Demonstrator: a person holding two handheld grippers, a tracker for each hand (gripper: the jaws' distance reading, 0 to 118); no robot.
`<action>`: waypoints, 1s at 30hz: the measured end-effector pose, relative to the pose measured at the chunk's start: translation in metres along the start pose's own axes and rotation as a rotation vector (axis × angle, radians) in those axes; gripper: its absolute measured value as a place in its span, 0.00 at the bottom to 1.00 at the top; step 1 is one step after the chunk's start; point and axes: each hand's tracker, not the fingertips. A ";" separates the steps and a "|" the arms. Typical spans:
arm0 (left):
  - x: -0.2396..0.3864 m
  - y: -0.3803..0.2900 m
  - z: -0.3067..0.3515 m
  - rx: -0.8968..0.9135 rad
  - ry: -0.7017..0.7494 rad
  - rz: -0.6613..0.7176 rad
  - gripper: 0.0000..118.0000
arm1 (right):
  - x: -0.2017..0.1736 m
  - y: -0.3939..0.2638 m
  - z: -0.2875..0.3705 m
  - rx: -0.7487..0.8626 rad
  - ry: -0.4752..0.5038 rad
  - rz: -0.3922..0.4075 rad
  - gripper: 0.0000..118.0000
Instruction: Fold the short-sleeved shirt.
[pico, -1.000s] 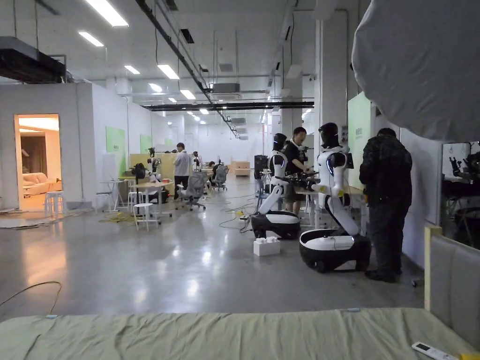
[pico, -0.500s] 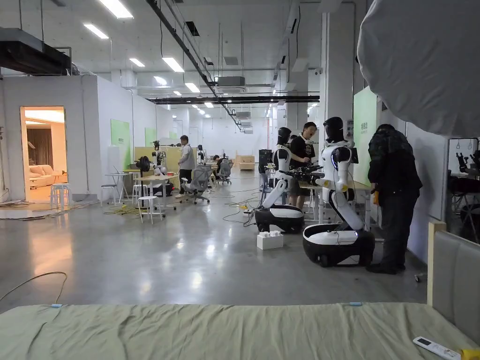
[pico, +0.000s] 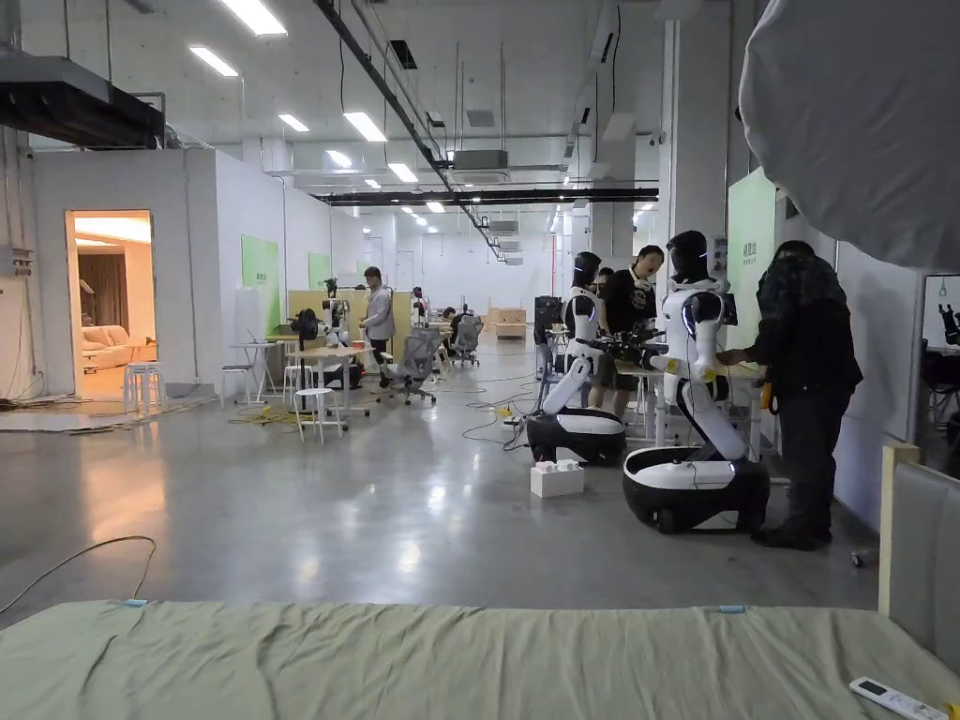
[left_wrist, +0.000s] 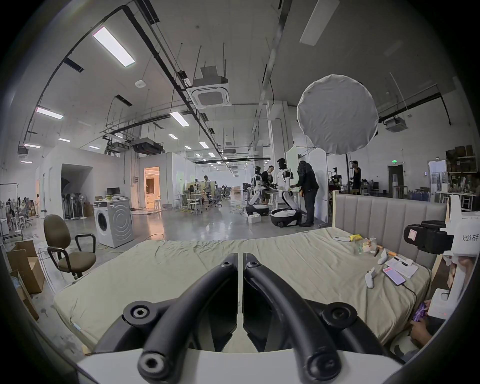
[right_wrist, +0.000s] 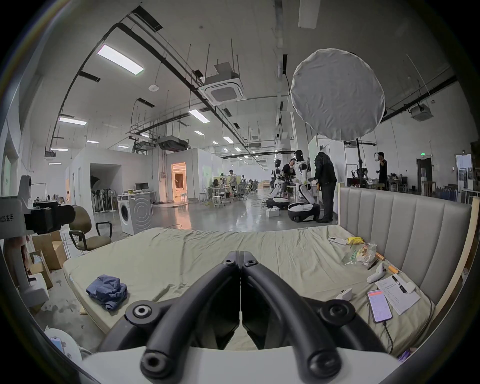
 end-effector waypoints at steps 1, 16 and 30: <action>0.001 0.000 0.000 0.002 -0.003 0.000 0.02 | 0.001 0.001 0.000 0.000 -0.001 -0.003 0.00; 0.004 0.003 0.004 -0.006 -0.034 0.008 0.04 | 0.004 0.008 0.001 0.006 0.057 -0.147 0.00; -0.002 0.004 0.003 0.012 0.018 0.055 1.00 | -0.006 0.013 0.002 0.014 0.050 -0.066 0.97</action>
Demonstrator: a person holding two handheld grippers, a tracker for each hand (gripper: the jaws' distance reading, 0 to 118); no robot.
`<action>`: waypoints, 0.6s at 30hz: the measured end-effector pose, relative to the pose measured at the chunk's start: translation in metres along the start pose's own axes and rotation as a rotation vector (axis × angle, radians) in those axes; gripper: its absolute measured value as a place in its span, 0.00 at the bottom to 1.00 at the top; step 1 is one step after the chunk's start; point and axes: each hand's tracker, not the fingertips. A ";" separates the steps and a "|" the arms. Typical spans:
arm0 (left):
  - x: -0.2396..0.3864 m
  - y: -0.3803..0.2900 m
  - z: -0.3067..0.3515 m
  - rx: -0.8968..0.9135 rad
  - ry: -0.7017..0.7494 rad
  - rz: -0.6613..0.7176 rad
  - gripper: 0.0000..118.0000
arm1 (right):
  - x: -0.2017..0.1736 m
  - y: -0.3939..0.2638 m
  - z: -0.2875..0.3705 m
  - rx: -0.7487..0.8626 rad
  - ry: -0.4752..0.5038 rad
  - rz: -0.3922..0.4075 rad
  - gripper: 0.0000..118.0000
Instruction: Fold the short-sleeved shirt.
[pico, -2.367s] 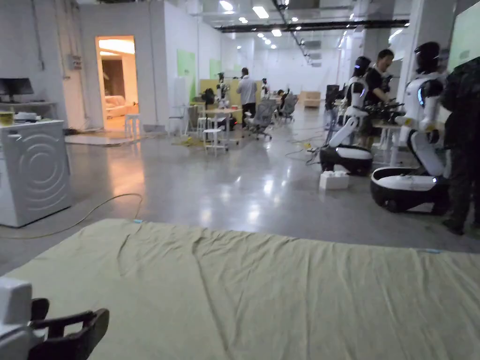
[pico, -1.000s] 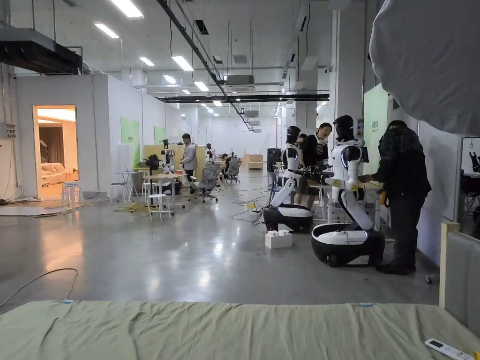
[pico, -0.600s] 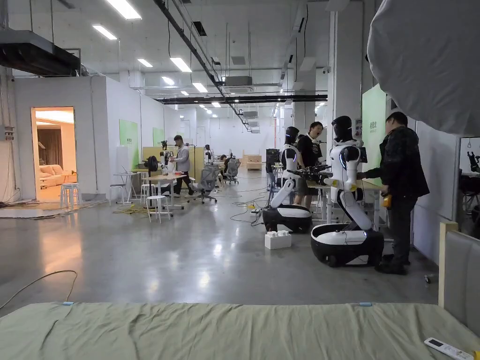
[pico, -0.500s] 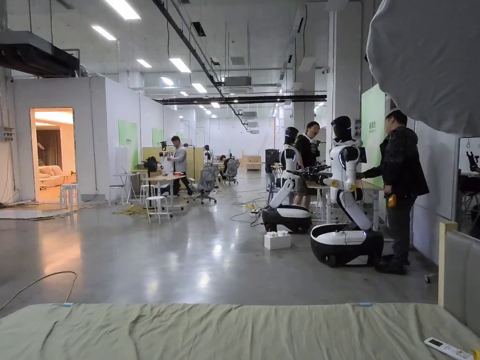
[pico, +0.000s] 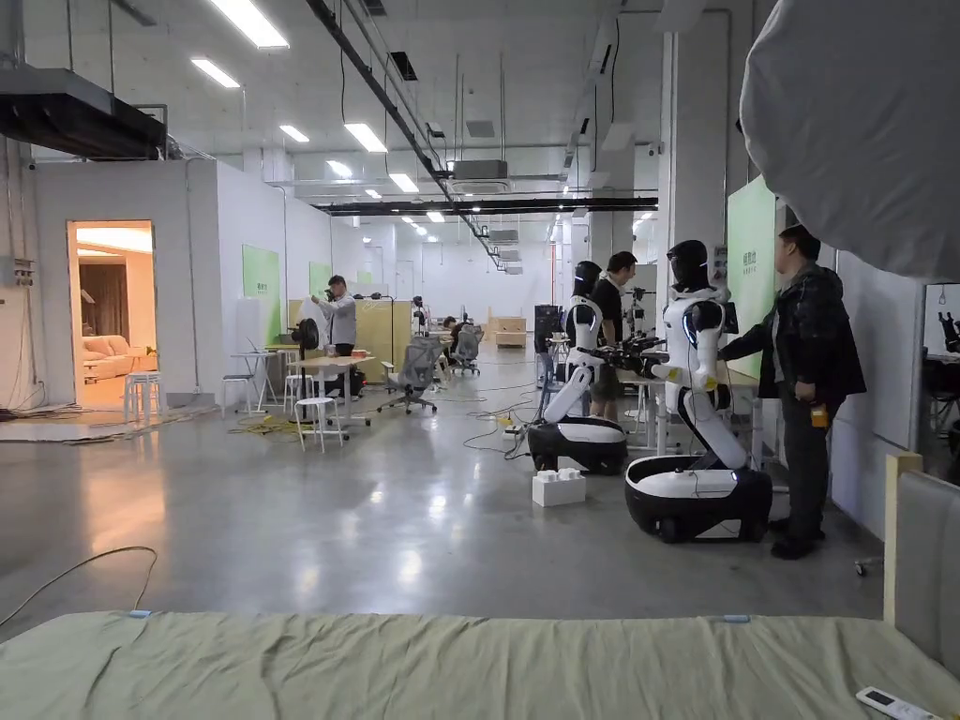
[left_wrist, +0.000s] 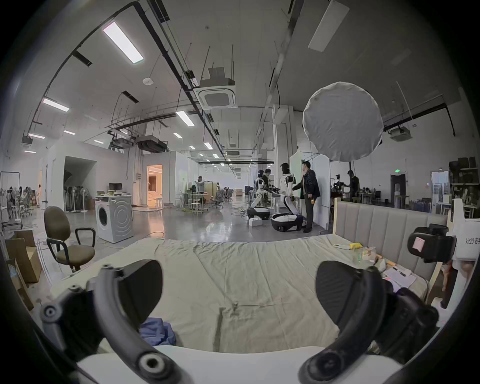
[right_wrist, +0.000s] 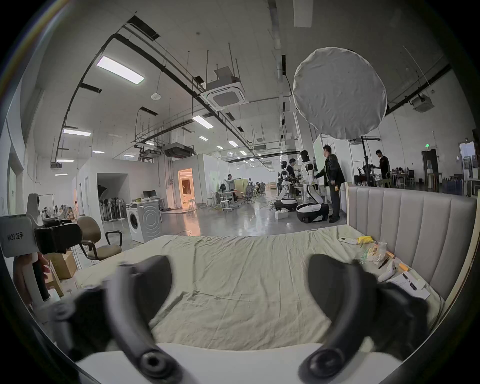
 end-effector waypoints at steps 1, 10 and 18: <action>0.000 0.000 0.001 0.011 -0.001 -0.007 1.00 | 0.000 0.000 -0.001 0.003 0.002 0.001 1.00; 0.005 -0.001 0.004 0.023 -0.003 -0.040 1.00 | -0.003 0.000 0.001 0.011 -0.020 0.038 1.00; 0.005 0.001 0.005 0.044 0.019 -0.051 1.00 | -0.001 -0.004 0.000 0.010 -0.009 0.026 1.00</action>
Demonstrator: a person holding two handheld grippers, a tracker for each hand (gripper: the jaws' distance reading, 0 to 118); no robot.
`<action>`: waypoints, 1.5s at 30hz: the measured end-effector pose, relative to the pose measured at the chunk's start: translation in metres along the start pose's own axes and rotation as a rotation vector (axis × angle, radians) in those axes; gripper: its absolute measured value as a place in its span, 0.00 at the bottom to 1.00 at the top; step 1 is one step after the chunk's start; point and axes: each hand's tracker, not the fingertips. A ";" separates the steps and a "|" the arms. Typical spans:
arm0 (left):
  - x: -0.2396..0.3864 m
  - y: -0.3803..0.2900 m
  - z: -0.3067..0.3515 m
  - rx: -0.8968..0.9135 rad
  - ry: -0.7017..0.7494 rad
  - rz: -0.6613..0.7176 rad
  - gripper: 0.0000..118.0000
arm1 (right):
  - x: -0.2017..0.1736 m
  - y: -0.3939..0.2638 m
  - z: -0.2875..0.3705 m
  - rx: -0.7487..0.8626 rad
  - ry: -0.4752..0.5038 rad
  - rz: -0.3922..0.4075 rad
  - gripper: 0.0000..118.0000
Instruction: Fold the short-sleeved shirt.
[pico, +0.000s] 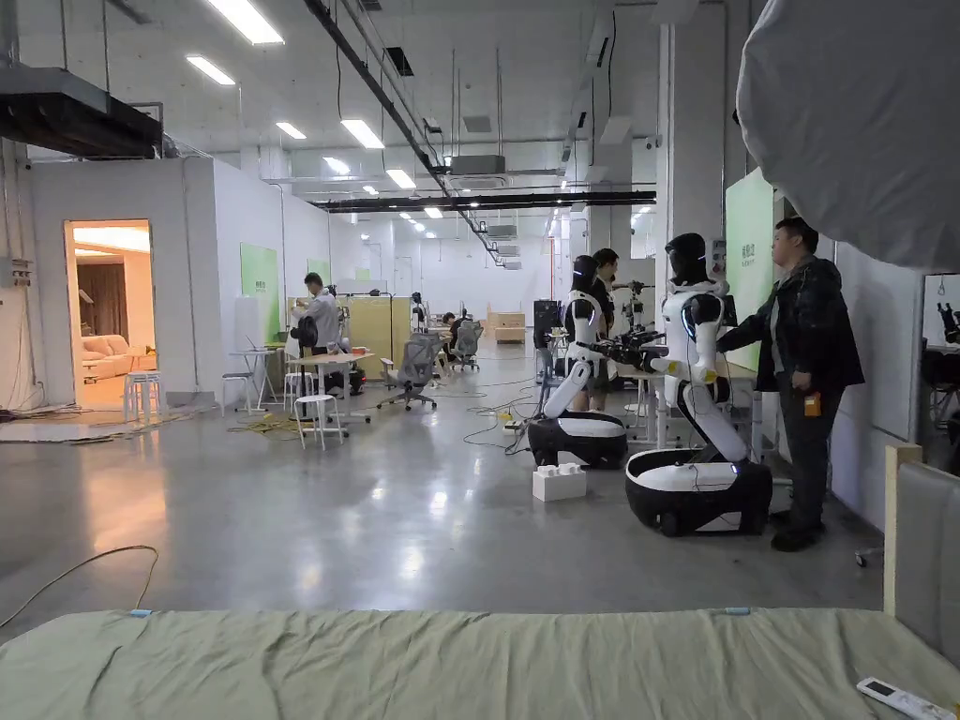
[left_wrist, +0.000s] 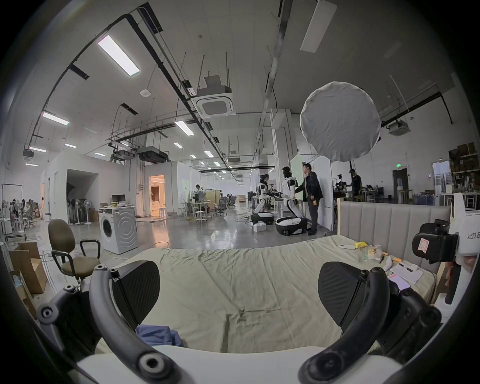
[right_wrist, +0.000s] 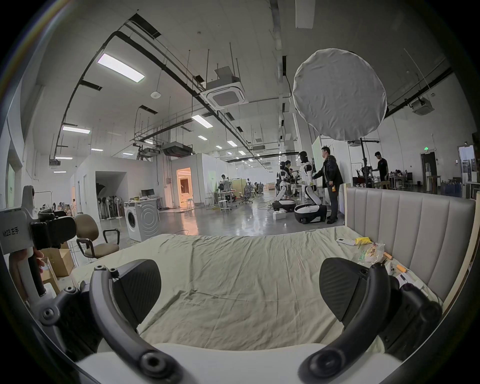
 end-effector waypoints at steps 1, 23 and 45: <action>-0.001 0.000 0.000 0.000 -0.002 0.001 1.00 | 0.001 0.000 0.000 0.000 0.000 -0.005 1.00; 0.007 -0.002 -0.001 -0.015 -0.065 -0.016 1.00 | -0.001 -0.003 -0.001 -0.015 -0.005 -0.020 1.00; 0.006 -0.002 -0.002 -0.023 -0.070 0.007 1.00 | 0.004 0.004 -0.004 -0.032 0.041 -0.230 1.00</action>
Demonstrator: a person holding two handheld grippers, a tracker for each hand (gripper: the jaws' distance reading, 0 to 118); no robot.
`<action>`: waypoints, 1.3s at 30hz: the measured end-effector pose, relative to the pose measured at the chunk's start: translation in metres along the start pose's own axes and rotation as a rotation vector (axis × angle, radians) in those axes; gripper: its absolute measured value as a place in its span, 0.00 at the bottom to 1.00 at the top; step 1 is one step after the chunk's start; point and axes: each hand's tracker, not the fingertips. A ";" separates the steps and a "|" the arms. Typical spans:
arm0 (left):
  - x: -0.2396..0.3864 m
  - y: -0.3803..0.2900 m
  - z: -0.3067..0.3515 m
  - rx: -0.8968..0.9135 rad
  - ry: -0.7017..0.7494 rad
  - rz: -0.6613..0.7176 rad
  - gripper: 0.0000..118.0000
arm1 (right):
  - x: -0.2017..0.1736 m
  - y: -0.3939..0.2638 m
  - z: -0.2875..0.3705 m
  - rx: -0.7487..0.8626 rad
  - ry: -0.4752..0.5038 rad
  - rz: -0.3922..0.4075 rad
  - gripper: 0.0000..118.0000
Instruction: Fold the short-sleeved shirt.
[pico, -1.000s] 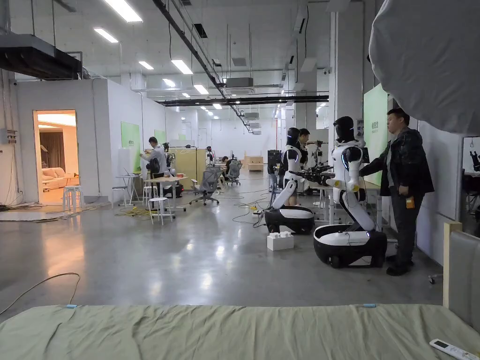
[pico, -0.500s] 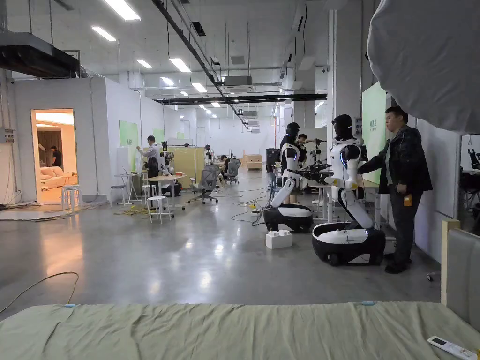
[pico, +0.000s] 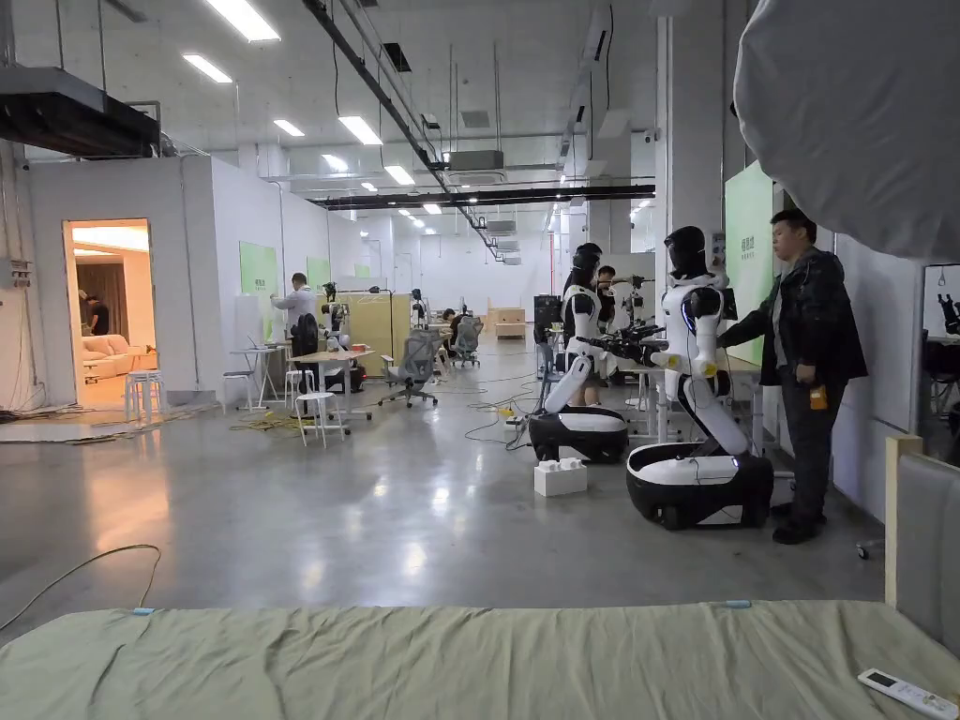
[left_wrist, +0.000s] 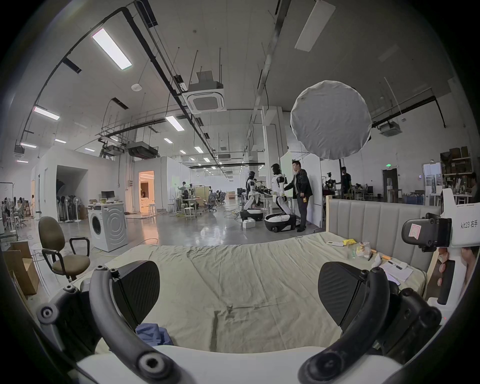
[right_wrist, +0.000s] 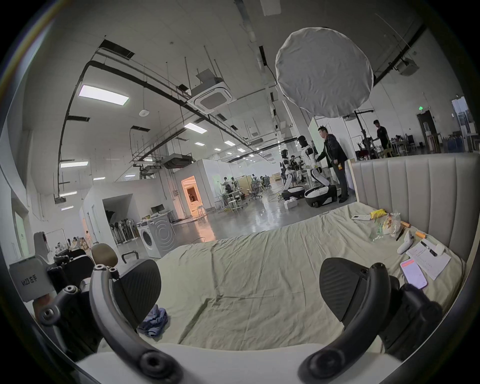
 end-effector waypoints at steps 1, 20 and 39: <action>0.000 0.000 0.000 0.000 -0.001 0.004 1.00 | 0.000 0.000 0.000 0.001 -0.016 -0.016 1.00; -0.003 0.002 0.000 0.002 -0.001 0.037 1.00 | -0.015 0.007 -0.012 -0.166 -0.321 -0.155 1.00; -0.006 0.001 0.002 -0.006 -0.011 0.093 1.00 | -0.014 -0.004 0.012 0.055 0.068 0.074 1.00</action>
